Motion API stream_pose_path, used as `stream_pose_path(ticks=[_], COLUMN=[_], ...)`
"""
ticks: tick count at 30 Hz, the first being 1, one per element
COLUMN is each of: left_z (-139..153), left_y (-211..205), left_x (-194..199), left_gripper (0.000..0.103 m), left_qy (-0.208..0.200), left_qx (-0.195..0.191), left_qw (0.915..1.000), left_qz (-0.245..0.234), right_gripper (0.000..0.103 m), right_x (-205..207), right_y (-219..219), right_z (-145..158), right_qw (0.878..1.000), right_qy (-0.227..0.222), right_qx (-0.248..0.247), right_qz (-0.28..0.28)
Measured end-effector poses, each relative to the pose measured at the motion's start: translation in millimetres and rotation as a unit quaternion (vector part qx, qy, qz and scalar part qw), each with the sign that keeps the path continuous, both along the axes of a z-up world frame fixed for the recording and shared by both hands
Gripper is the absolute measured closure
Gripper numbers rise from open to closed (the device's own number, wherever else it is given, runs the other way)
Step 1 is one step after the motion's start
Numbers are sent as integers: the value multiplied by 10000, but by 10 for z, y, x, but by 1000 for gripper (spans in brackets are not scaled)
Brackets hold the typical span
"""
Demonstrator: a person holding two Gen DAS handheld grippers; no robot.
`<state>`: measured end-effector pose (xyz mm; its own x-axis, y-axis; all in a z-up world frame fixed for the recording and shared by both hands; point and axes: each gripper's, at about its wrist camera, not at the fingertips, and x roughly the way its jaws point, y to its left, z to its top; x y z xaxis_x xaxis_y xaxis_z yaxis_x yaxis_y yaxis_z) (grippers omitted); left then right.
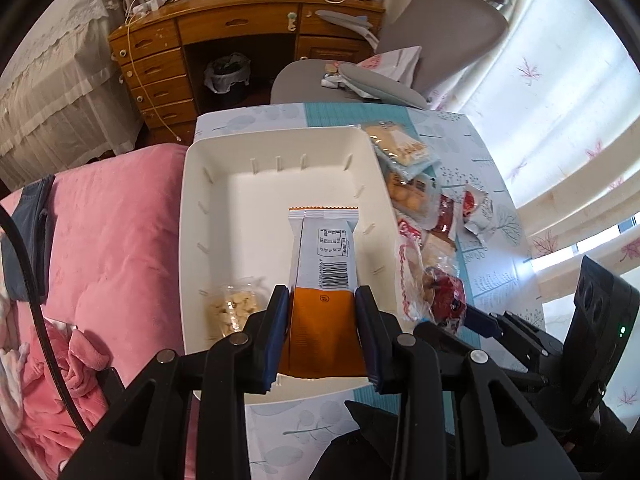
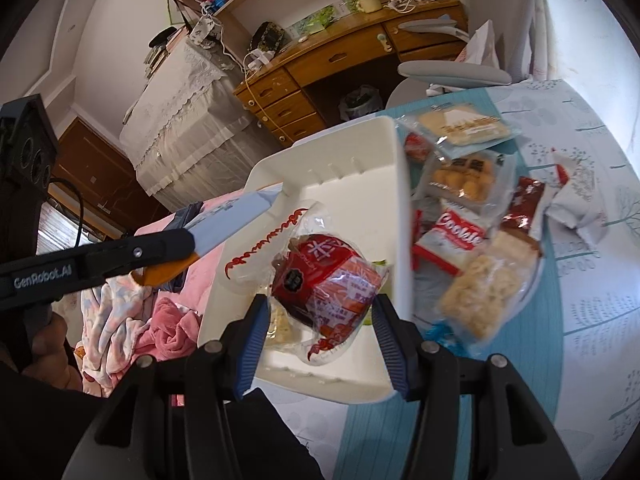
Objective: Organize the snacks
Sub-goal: 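Carry both snacks into the white tray and open both tools, then withdraw both tools from the tray back toward the remaining snacks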
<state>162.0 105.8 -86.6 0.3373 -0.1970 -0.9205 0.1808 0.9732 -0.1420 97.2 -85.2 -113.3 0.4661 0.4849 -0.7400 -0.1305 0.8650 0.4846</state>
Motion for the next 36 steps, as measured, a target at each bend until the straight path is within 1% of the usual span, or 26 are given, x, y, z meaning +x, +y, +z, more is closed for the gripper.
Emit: stream_pose_path(ticks=[4, 7, 8, 10, 11, 12, 14, 16, 21, 28, 36], left_z=[-75, -124, -130, -160, -172, -174, -181, -203, -243, -204, -178], left_y=[99, 145, 159, 176, 189, 198, 215, 209, 184, 114, -157], left_x=[34, 44, 42, 41, 38, 30, 12, 6, -53, -207, -376], left_gripper=[70, 69, 67, 52, 34, 28, 28, 28, 28, 28, 28], left_qy=[14, 48, 53, 77, 83, 67, 42, 108, 205, -24, -159], left_qx=[-40, -3, 21, 15, -1, -18, -77, -88, -67, -177, -108], left_qw=[9999, 9998, 9997, 9996, 9995, 9993, 9989, 9987, 9976, 9963, 9941], left_qz=[93, 192, 219, 271, 316, 355, 455, 498, 662, 839, 1072], right_gripper=[50, 47, 46, 46, 46, 45, 44, 41, 41, 41, 41], right_x=[3, 12, 17, 35, 36, 35, 23, 12, -29, -94, -176], right_y=[130, 195, 215, 212, 205, 198, 181, 158, 98, -21, -341], right_z=[-48, -72, -78, -99, -108, -115, -124, -131, -130, -109, -55], right_qw=[10000, 9999, 9998, 9995, 9994, 9994, 9993, 9991, 9989, 9986, 9986], right_qy=[45, 83, 117, 177, 202, 227, 276, 314, 370, 405, 346], right_qx=[-7, -48, -127, -258, -268, -247, -270, -289, -287, -322, -332], right_qz=[82, 111, 90, 45, 45, 41, 14, -3, -12, 110, 231])
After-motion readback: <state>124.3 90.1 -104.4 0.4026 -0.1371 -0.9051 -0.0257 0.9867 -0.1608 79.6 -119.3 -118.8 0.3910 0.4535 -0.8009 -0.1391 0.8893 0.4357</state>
